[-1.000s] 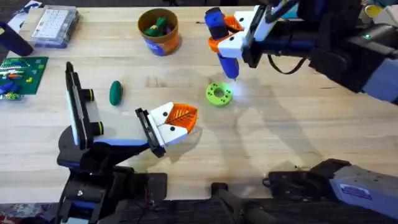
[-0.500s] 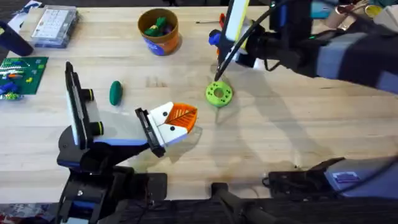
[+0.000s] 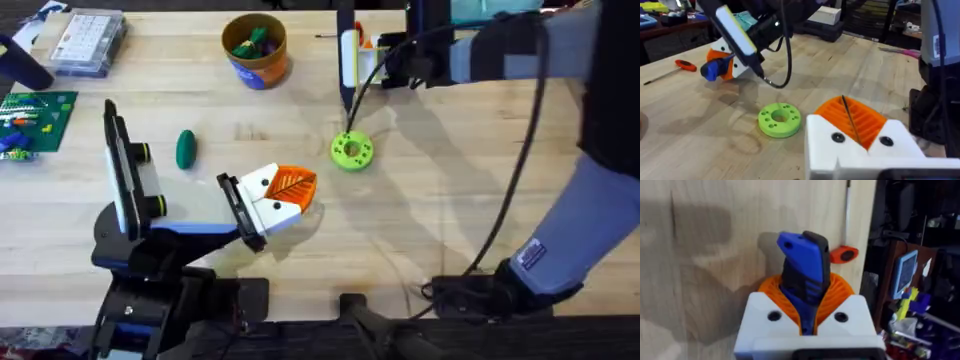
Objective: Pick up the gripper from the table and insert it into the empty holder that is missing its gripper. Then pick up a screw, insert it into the mounting hole, and use the screwdriver to tighten it. Finally, clean up the table by picking up the vegetable and placing it into the bucket.
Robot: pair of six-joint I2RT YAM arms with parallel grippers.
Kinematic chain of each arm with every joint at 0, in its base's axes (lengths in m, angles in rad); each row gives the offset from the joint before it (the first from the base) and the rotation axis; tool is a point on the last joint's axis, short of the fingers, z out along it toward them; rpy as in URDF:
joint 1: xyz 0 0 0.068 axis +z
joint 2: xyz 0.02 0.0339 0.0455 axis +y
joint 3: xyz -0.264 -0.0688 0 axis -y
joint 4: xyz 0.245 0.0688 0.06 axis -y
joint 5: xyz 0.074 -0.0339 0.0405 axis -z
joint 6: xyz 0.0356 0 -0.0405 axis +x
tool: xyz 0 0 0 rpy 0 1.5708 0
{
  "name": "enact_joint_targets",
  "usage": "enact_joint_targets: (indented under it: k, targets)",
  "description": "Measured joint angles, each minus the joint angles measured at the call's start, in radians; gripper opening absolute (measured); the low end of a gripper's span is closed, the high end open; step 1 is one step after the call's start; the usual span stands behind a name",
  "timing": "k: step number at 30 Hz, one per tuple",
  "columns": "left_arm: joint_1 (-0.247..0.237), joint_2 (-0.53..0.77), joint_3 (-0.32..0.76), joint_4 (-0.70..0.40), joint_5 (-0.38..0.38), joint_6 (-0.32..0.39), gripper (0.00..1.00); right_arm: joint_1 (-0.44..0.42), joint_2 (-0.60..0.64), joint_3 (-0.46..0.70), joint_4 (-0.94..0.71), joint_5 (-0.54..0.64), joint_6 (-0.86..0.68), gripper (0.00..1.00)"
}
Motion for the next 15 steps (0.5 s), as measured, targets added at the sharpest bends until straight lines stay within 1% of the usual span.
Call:
enact_joint_targets:
  k: [4,8,14,15]
  targets:
    - [0.000,0.000,0.000,0.000,-0.001,0.000,0.013,0.004,0.027,0.019,-0.006,0.012,-0.079,0.100]
    - [0.000,0.000,0.000,0.000,-0.001,0.000,0.013,0.011,0.028,0.036,-0.042,0.025,-0.110,0.100]
    - [0.000,0.000,0.000,0.000,-0.004,0.000,0.013,0.016,0.028,0.038,-0.049,0.036,-0.152,0.093]
    - [0.000,0.000,0.000,0.000,-0.005,0.000,0.013,0.016,0.028,0.038,-0.050,0.037,-0.155,0.115]
